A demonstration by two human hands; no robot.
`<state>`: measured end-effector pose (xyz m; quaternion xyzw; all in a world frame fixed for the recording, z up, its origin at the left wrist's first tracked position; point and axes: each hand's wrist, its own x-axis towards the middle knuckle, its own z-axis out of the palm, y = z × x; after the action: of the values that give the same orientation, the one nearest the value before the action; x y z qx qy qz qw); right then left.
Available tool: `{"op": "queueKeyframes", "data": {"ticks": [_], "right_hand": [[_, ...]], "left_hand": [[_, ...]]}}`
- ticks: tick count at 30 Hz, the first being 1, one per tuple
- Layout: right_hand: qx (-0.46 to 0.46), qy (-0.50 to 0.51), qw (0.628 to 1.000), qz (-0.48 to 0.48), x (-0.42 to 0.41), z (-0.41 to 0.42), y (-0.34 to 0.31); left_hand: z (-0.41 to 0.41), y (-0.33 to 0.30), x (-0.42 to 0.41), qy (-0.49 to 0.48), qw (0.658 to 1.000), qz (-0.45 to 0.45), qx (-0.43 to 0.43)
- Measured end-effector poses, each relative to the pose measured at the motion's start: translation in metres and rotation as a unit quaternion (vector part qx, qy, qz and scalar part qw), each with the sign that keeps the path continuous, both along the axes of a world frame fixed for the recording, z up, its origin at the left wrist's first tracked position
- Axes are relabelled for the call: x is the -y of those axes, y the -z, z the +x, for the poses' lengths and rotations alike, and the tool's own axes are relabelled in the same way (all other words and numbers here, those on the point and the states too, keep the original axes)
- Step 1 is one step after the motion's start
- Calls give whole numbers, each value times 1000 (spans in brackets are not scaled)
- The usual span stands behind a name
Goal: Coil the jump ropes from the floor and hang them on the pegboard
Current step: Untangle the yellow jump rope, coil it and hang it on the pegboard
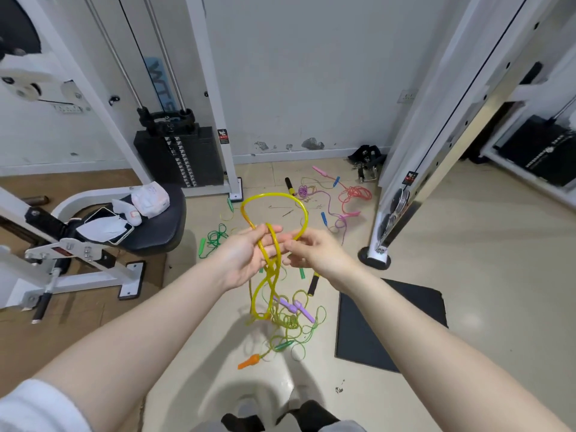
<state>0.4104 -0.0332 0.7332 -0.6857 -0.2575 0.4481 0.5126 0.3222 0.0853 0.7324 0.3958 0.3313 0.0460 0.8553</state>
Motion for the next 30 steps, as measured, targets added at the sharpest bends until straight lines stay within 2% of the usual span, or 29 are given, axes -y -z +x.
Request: {"op": "queueKeyframes", "data": {"ticks": [2,3,5,6,8,11,12,13,14,15,16,17,18,19,20,21,23,25,26,28,30], "right_hand": [[39,15,999,-28,2,1,6],[34,47,998,-29,3,2,8],[-36,142,989,-10,7,12,9],[-68,178,982,2,10,19,8],[-133,228,964,32,15,35,8],[-300,332,888,104,18,55,4],[-320,342,877,107,20,63,3],[-297,334,890,93,24,70,2],[-214,312,924,61,31,80,3],[-79,271,959,16,40,90,6],[82,208,974,-41,50,99,8],[233,138,956,-109,61,107,11],[348,76,917,-179,69,114,15],[419,41,878,-229,76,118,17],[446,42,859,-246,79,119,17],[437,66,865,-237,80,119,19],[323,147,916,-185,76,117,19],[119,224,959,-123,66,112,13],[12,235,966,-107,63,109,8],[-209,192,956,-69,59,104,-1],[-389,142,909,32,53,98,-13]], "left_hand": [[5,-1,8,6,997,53,-61],[7,-3,9,14,988,114,-101],[7,-1,5,15,957,243,-159],[6,2,1,2,950,267,-163],[1,7,-3,-32,965,226,-128],[-2,15,-4,-119,989,58,-68],[-3,16,-5,-143,988,4,-63],[-5,17,-7,-145,987,-15,-70],[-9,19,-10,-130,988,14,-86],[-13,21,-14,-96,984,98,-117],[-17,23,-17,-42,961,224,-159],[-22,24,-21,20,910,361,-204],[-24,24,-24,65,842,476,-245],[-23,24,-24,88,782,553,-275],[-20,24,-24,89,746,592,-290],[-17,24,-23,77,733,608,-296],[-10,30,-19,48,740,599,-303],[-2,37,-15,29,747,584,-316],[2,40,-14,20,748,582,-317],[10,39,-12,-19,750,581,-314],[18,38,-4,-56,736,607,-293]]}}
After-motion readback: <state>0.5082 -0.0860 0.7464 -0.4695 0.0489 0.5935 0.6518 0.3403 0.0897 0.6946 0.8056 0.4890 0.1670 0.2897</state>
